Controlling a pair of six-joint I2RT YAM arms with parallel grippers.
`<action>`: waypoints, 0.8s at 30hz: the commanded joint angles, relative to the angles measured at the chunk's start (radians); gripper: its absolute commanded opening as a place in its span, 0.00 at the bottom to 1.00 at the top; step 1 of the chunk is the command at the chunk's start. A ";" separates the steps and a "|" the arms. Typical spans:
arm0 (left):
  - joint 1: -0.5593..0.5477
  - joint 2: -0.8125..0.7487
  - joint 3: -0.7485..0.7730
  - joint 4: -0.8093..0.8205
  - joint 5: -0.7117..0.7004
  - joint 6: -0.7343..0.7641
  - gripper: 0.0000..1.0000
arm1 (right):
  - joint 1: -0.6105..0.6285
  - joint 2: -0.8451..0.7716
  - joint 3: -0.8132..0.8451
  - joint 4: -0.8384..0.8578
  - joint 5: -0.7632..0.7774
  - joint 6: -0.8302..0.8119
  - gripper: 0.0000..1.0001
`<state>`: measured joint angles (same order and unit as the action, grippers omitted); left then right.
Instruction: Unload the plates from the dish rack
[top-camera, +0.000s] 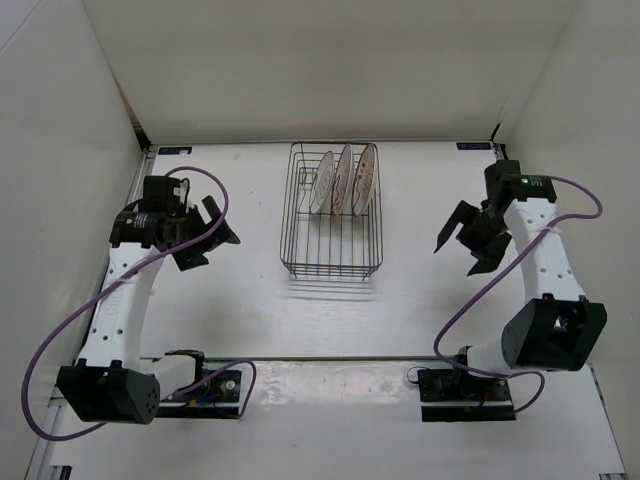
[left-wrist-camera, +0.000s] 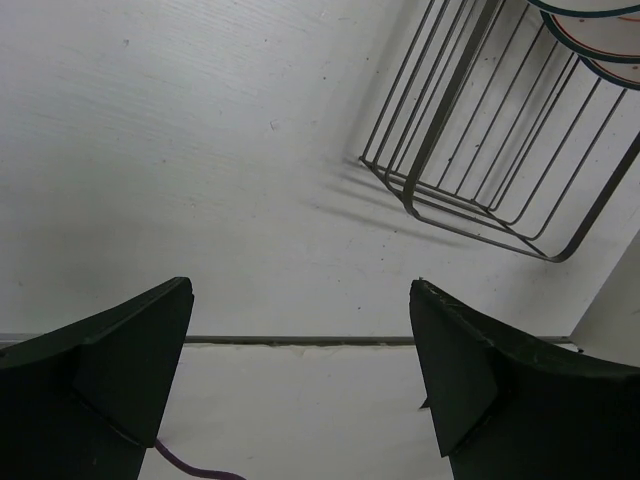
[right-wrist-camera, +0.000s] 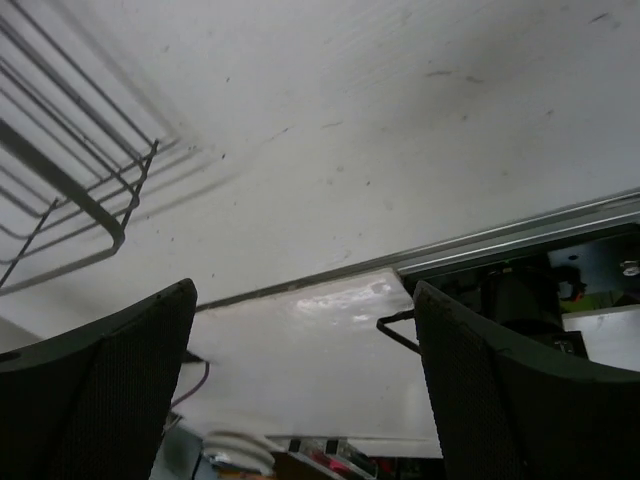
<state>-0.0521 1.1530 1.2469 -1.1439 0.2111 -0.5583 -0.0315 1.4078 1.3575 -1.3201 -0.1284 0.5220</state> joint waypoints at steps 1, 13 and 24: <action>0.018 -0.048 -0.024 -0.001 0.036 0.003 1.00 | 0.002 0.009 0.090 -0.126 0.166 0.051 0.90; 0.044 -0.009 -0.043 -0.036 0.094 0.020 1.00 | -0.038 0.105 0.471 -0.202 0.403 0.029 0.90; 0.044 -0.090 -0.073 -0.131 0.117 0.081 1.00 | -0.035 0.076 0.355 0.320 -0.047 0.148 0.90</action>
<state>-0.0124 1.1320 1.1824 -1.2324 0.3080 -0.5060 -0.0814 1.5150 1.8114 -1.2377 0.0269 0.5808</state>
